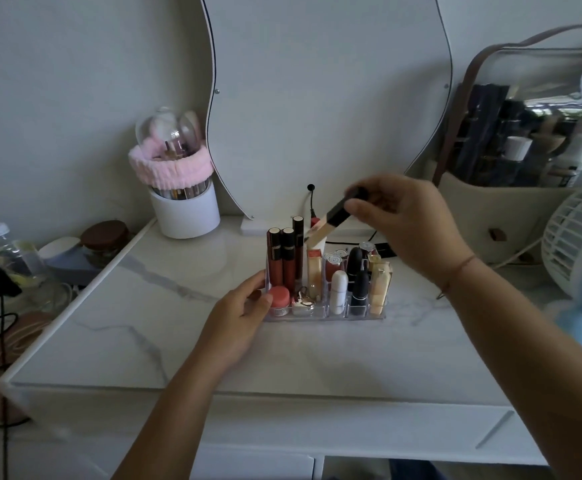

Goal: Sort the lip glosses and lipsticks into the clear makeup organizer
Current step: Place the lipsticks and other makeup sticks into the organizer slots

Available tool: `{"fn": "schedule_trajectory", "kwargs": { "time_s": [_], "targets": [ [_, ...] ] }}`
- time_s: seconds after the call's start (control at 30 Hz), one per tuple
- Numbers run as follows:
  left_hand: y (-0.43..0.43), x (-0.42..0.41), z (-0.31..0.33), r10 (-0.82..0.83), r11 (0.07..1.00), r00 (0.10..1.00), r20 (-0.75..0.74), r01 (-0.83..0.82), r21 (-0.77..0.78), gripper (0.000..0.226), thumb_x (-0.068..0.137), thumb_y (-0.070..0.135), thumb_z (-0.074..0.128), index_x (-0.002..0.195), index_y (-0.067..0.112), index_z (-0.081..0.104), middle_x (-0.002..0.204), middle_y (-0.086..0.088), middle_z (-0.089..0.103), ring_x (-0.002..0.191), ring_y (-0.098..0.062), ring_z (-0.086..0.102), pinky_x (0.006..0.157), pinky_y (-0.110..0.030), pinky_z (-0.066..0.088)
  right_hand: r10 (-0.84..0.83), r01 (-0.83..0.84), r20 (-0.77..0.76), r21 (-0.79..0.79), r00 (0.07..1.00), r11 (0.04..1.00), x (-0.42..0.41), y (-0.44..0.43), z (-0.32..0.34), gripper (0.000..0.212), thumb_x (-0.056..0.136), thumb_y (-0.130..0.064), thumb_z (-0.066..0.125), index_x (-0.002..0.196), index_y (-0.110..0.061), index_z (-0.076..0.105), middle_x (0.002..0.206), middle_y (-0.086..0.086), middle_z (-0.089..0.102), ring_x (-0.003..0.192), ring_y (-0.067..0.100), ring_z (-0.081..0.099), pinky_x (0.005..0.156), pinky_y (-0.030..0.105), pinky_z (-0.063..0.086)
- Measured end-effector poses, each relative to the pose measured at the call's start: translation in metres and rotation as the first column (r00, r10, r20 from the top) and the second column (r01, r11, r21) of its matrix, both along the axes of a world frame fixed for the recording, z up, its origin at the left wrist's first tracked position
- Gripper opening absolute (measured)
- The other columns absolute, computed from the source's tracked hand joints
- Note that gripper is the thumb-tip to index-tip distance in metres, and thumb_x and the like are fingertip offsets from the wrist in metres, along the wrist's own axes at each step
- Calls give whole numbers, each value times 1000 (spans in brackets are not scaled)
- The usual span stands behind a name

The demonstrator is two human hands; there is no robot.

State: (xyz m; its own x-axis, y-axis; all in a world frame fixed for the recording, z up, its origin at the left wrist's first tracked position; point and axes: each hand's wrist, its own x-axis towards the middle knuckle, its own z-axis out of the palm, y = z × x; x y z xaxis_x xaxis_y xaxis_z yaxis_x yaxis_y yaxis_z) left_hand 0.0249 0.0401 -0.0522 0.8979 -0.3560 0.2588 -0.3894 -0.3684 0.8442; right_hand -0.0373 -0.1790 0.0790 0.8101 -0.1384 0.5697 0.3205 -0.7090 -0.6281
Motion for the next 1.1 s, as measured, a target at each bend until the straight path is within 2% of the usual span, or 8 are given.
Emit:
{"fn": "schedule_trajectory", "kwargs": {
  "time_s": [0.3, 0.43, 0.53, 0.6, 0.7, 0.8, 0.93, 1.1],
  "targets": [
    [2, 1, -1, 9, 1000, 1000, -21, -9, 13, 49, 95, 26, 52, 106, 73, 44, 95, 49, 58, 99, 15, 56, 75, -1, 39, -59, 49, -22, -304, 998, 951, 25, 25, -11, 20, 79, -28, 68, 96, -18, 65, 87, -3, 68, 79, 14, 63, 78, 33, 56],
    [2, 1, -1, 7, 999, 1000, -10, -6, 45, 55, 96, 25, 51, 103, 79, 40, 92, 51, 56, 94, 20, 55, 72, 2, 38, -63, 6, -142, -373, 988, 928, 38, 26, -13, 21, 80, -25, 67, 98, -15, 63, 91, 1, 69, 82, 17, 63, 80, 36, 55],
    [2, 4, -8, 10, 1000, 999, -30, -10, 20, 42, 95, 29, 52, 133, 45, 46, 108, 37, 58, 104, 6, 57, 79, -6, 39, -66, -45, -241, -427, 968, 903, 44, 28, -13, 22, 83, -21, 64, 104, -12, 64, 98, 6, 70, 89, 20, 64, 84, 37, 54],
    [2, 5, -9, 9, 1000, 999, -34, -9, 22, 44, 95, 29, 52, 139, 31, 44, 121, 19, 60, 112, -4, 56, 88, -17, 41, -77, -51, -262, -449, 962, 892, 46, 29, -12, 23, 83, -18, 64, 106, -12, 64, 100, 7, 70, 91, 22, 64, 86, 37, 53],
    [3, 4, -8, 9, 999, 999, -43, -8, 32, 44, 96, 28, 51, 138, 32, 45, 125, 14, 60, 113, -5, 57, 94, -23, 44, -91, -55, -275, -481, 957, 875, 46, 30, -10, 22, 82, -19, 65, 103, -15, 67, 98, 4, 68, 88, 20, 62, 83, 34, 52],
    [3, 4, -7, 9, 999, 999, -43, -8, 31, 37, 96, 27, 51, 129, 42, 48, 117, 25, 61, 107, 4, 57, 87, -13, 43, -107, -57, -294, -498, 950, 865, 47, 31, -11, 20, 79, -21, 66, 98, -17, 68, 93, 0, 66, 87, 19, 60, 83, 33, 48],
    [3, 3, -6, 14, 999, 999, -44, -12, 40, 44, 96, 26, 50, 139, 26, 45, 128, 7, 62, 116, -9, 56, 97, -28, 44, -142, -10, -280, -480, 949, 877, 51, 31, -12, 18, 79, -21, 63, 97, -21, 65, 91, -5, 68, 93, 19, 59, 95, 39, 40],
    [2, 2, -5, 6, 999, 999, -43, -4, 43, 44, 96, 25, 50, 140, 25, 45, 129, 5, 62, 118, -11, 56, 101, -36, 44, -200, 45, -217, -563, 955, 825, 56, 34, -20, 16, 79, -29, 62, 95, -27, 65, 90, -8, 53, 96, 17, 49, 86, 33, 29]
  ]
}}
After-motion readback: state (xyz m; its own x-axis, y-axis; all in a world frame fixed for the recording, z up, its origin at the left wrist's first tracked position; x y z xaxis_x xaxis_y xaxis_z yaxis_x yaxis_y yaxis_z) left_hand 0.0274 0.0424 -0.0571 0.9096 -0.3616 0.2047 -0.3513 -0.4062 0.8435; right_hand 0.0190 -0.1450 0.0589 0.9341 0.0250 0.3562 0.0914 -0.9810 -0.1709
